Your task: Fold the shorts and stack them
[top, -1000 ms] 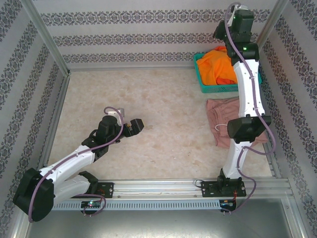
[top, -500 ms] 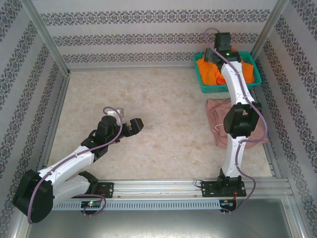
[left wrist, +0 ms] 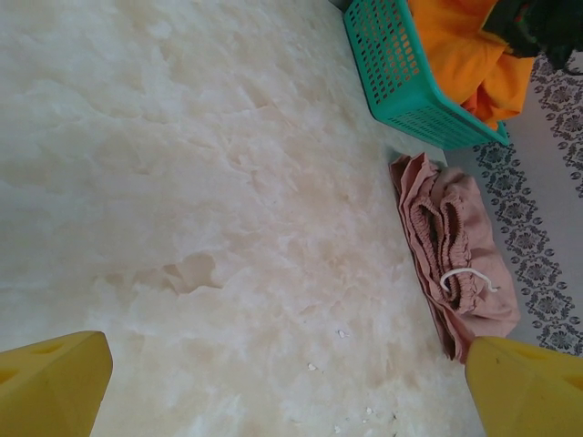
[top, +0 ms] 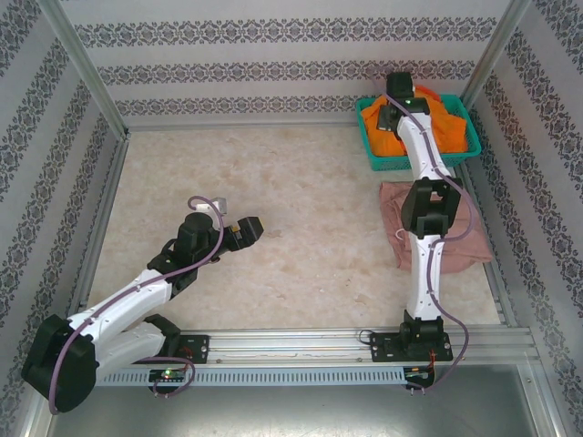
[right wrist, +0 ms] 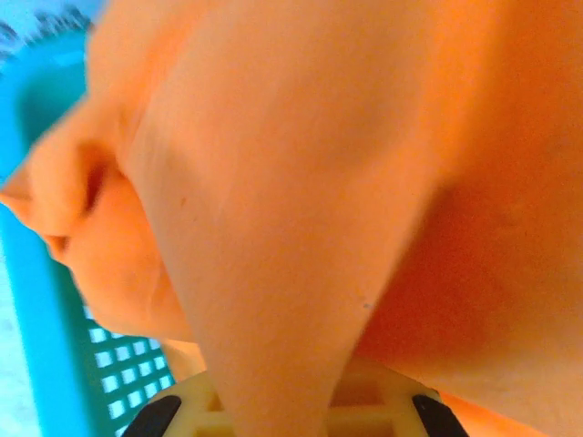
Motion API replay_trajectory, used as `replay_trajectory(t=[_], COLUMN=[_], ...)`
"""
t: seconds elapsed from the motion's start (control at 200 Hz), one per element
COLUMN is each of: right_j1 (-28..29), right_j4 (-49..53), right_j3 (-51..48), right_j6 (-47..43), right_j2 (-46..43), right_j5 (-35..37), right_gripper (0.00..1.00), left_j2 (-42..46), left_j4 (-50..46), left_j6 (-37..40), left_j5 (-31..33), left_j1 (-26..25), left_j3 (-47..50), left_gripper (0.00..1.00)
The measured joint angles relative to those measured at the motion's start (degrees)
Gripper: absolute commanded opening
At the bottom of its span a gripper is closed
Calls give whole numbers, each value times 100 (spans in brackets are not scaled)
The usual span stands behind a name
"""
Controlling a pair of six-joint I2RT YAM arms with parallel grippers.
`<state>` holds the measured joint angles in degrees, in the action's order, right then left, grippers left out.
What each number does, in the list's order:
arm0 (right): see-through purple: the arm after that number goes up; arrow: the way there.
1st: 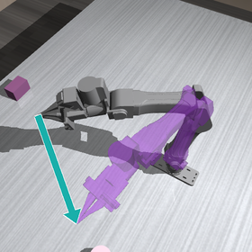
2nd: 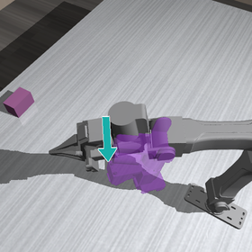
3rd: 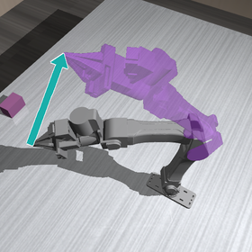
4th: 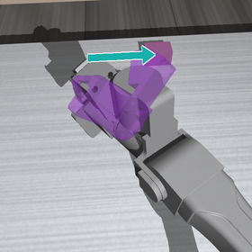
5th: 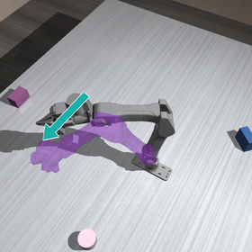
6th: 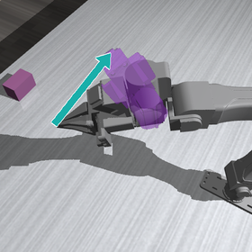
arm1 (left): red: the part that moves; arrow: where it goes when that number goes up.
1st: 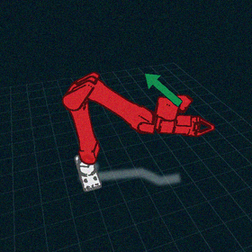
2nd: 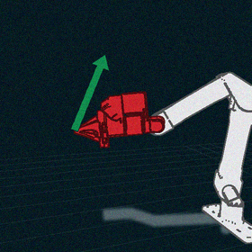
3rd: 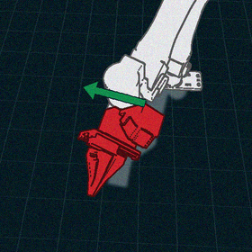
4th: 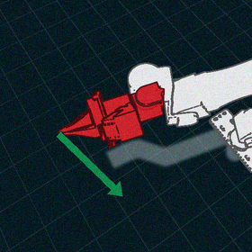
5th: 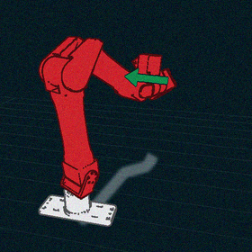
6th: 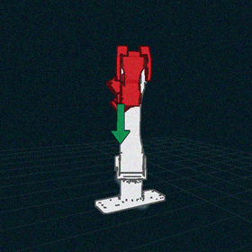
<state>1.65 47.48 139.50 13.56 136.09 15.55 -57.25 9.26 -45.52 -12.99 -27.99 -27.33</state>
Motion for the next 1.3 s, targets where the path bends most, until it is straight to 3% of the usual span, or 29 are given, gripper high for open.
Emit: replay_trajectory(t=[0.205, 0.425, 0.579, 0.984, 1.139, 1.174, 1.229, 1.299], right_j1=[11, 15, 173, 2037, 2273, 2258, 2232, 2162], right_j4=[-188, -516, -723, -1049, -997, -990, -1001, -999], right_j3=[83, 1445, 1705, 2055, 1978, 1799, 1370, 883], right_j6=[2, -2, 24, 289, 964, 1167, 1475, 1705], right_j2=[-938, -1499, -1845, -2074, -2109, -2175, -2315, -2404], right_j5=[-68, -225, -645, -1945, -2153, -2166, -2175, -2208], right_gripper=[0, 0, 0, 0, 0, 9, 39, 60], left_j2=[-46, -92, -92, 212, 597, 699, 870, 1080], left_j4=[-2, 0, 0, -90, -282, -334, -442, -614], left_j6=[0, -22, -24, -20, 2, 4, 4, 2], left_j5=[-2, -4, -2, 109, 262, 302, 369, 487], left_j1=[0, 0, 0, 0, 0, 0, 0, 0], left_j3=[2, 2, 2, 0, -28, -46, -101, -203], left_gripper=[100, 100, 100, 100, 100, 100, 100, 100])
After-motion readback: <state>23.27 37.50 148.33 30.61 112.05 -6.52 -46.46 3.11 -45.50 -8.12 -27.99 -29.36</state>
